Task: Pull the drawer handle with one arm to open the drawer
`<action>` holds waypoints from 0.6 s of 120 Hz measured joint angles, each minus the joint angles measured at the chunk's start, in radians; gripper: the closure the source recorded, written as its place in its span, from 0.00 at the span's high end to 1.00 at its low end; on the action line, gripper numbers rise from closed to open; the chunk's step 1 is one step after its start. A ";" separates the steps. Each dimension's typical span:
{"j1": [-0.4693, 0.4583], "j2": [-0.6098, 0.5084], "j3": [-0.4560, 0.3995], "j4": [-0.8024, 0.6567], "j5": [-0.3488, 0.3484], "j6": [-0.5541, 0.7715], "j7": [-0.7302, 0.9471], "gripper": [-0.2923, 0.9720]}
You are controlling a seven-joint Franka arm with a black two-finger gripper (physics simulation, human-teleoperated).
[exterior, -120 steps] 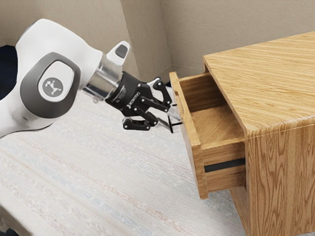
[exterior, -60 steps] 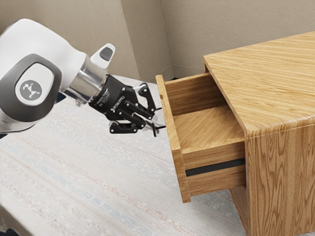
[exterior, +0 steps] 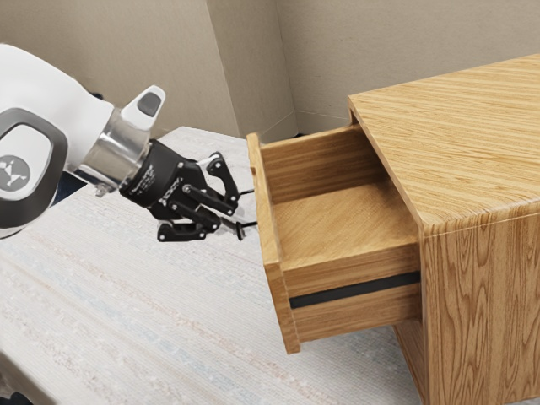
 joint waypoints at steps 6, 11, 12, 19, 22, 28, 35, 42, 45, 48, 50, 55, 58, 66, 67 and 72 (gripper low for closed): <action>0.003 -0.009 0.001 -0.007 0.001 -0.001 -0.002 0.17; 0.004 -0.017 0.003 -0.014 0.001 -0.002 -0.004 0.17; 0.004 -0.018 0.003 -0.015 0.001 -0.003 -0.005 0.17; 0.003 -0.029 0.011 -0.024 0.001 -0.004 -0.007 0.17; 0.003 -0.035 0.013 -0.029 0.001 -0.005 -0.008 0.17; 0.003 -0.048 0.019 -0.040 0.003 -0.006 -0.010 0.17; 0.001 -0.063 0.027 -0.046 0.015 -0.009 -0.014 0.17; 0.001 -0.079 0.031 -0.051 0.023 -0.013 -0.016 0.17; 0.001 -0.086 0.033 -0.055 0.025 -0.015 -0.017 0.18; 0.001 -0.094 0.036 -0.060 0.029 -0.016 -0.018 0.18; 0.002 -0.100 0.037 -0.063 0.032 -0.017 -0.019 0.18; 0.001 -0.112 0.043 -0.073 0.037 -0.019 -0.020 0.18; 0.001 -0.120 0.047 -0.079 0.040 -0.020 -0.021 0.18; 0.002 -0.140 0.052 -0.096 0.051 -0.023 -0.026 0.18; 0.002 -0.143 0.052 -0.098 0.053 -0.023 -0.027 0.18; 0.002 -0.156 0.054 -0.104 0.064 -0.026 -0.031 0.18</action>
